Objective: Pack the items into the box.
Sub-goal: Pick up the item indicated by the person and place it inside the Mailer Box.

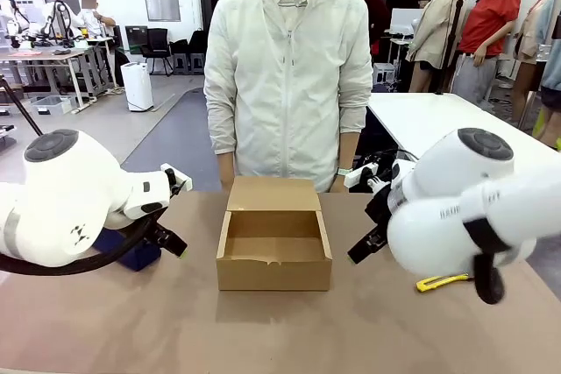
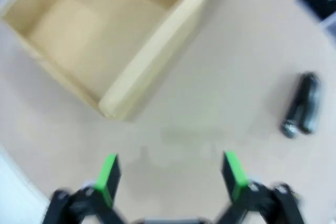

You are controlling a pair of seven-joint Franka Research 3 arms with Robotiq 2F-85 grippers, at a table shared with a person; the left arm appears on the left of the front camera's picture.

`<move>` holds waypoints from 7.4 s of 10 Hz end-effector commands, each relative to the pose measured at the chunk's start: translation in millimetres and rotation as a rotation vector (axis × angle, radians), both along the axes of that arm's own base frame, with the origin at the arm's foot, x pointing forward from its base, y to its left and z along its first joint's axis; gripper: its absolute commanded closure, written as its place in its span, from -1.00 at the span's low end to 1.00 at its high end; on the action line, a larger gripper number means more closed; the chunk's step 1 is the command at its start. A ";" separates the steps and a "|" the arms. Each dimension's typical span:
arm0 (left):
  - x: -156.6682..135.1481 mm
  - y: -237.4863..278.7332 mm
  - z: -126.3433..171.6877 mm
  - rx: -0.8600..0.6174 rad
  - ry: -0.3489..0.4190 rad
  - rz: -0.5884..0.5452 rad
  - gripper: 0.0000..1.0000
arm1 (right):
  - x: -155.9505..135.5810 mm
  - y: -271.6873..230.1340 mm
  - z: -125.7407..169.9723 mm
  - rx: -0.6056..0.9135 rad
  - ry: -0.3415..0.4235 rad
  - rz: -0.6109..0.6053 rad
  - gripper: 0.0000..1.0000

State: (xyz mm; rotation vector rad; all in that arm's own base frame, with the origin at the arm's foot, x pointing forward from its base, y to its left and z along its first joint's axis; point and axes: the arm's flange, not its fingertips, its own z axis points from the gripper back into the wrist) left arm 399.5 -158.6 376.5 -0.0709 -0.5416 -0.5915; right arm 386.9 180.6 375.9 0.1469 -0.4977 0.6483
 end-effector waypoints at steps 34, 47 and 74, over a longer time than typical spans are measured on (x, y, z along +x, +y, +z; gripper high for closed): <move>-158.8 385.8 133.8 -1.058 0.162 0.417 -1.00 | -74.0 -137.2 90.8 -0.192 0.162 -0.325 -1.00; -158.8 385.8 133.8 -1.058 0.162 0.417 -1.00 | 19.5 -160.2 11.5 -0.129 0.428 -0.390 -1.00; -158.8 385.8 133.8 -1.058 0.162 0.417 -1.00 | 94.6 -150.8 -71.4 -0.519 0.129 1.187 -1.00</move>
